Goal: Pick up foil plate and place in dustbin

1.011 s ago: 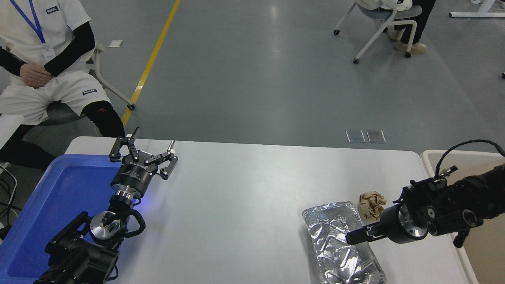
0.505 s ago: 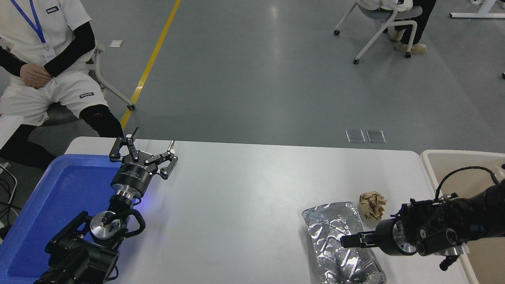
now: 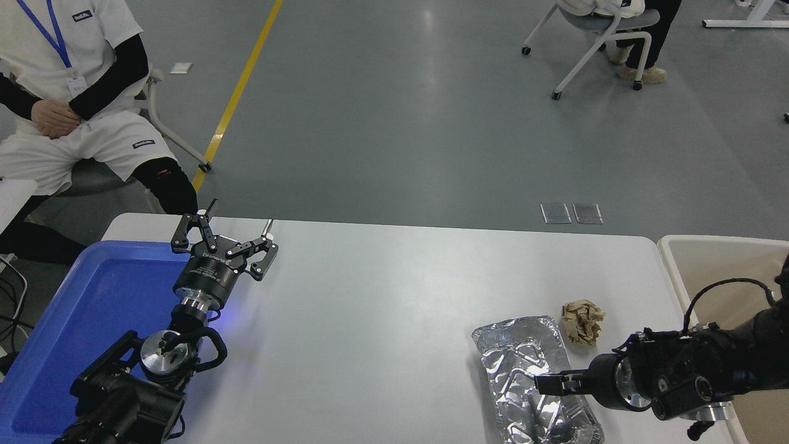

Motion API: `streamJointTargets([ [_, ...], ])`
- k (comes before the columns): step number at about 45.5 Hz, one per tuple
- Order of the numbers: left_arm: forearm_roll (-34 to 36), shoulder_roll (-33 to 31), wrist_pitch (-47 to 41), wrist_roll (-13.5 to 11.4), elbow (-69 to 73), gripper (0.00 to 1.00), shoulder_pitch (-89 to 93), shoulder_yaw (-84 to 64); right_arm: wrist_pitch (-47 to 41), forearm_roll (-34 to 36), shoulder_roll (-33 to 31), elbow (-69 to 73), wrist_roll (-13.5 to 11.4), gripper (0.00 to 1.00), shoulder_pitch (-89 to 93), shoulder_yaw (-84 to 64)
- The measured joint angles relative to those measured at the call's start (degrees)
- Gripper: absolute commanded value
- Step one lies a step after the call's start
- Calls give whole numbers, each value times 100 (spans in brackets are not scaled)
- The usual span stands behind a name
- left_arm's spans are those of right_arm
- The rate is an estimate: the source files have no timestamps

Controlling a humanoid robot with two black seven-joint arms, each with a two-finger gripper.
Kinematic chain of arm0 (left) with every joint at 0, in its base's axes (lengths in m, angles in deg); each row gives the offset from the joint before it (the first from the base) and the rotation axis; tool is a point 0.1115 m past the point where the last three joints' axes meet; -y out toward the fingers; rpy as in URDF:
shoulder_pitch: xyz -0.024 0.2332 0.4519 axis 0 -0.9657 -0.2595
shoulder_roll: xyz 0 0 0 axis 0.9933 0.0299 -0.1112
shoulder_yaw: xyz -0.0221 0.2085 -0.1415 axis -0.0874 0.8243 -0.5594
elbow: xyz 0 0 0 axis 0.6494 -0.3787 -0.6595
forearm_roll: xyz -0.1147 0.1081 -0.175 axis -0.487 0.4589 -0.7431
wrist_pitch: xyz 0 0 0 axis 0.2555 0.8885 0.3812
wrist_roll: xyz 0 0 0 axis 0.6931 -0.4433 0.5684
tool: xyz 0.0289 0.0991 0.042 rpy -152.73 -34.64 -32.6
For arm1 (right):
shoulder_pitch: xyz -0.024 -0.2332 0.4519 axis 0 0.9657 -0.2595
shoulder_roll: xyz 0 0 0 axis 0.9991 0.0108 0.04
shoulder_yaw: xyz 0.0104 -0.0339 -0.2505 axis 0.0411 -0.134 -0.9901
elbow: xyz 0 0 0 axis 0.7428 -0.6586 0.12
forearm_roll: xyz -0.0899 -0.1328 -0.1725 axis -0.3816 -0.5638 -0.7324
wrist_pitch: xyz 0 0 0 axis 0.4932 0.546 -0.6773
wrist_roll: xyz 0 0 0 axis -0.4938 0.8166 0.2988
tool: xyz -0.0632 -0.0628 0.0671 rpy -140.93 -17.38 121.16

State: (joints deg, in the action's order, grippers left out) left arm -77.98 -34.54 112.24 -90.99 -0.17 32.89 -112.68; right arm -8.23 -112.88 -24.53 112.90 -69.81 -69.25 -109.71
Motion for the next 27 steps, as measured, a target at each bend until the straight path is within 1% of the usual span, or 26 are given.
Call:
streamJointTargets([
  [27,2,0,0,0,0,99,0,0,33,13,23,42,27,0,-46,-141],
])
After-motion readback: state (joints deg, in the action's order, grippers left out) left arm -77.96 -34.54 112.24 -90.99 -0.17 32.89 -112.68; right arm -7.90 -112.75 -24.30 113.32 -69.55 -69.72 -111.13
